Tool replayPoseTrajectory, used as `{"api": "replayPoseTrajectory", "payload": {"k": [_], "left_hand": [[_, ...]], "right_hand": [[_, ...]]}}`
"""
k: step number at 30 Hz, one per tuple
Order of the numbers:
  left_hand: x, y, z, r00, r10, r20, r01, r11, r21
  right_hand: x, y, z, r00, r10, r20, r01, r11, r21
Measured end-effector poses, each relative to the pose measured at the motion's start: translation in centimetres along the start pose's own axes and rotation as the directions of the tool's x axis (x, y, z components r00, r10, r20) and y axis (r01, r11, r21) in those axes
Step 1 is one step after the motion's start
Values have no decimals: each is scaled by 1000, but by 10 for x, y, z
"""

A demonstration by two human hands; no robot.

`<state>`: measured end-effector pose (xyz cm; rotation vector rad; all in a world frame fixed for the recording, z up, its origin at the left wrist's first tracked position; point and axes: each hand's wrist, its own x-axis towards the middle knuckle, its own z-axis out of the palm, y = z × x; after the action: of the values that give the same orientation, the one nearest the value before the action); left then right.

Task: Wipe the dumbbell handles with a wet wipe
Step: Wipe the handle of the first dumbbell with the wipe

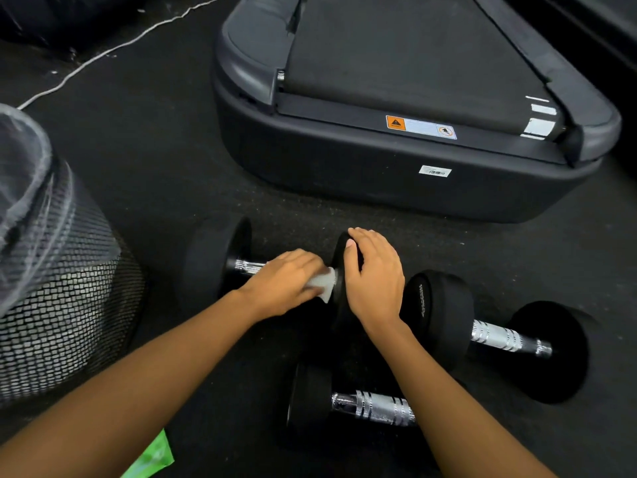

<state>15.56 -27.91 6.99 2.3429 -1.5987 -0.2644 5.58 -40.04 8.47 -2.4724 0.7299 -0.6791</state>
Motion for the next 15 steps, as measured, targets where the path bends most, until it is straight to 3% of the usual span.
{"api": "replayPoseTrajectory", "payload": {"k": [4,8,15], "left_hand": [[2,17,10,988,48,-148,-37,997,75],[1,8,6,983,113,-146,-98,990,104],[-15,-6,3,985,1,-170,-2,1000,-9]], "right_hand": [[1,-1,-1,1000,0,4,0,1000,2],[2,1,-2,1000,4,9,-4,1000,3],[1,0,1,1000,0,0,0,1000,0]]}}
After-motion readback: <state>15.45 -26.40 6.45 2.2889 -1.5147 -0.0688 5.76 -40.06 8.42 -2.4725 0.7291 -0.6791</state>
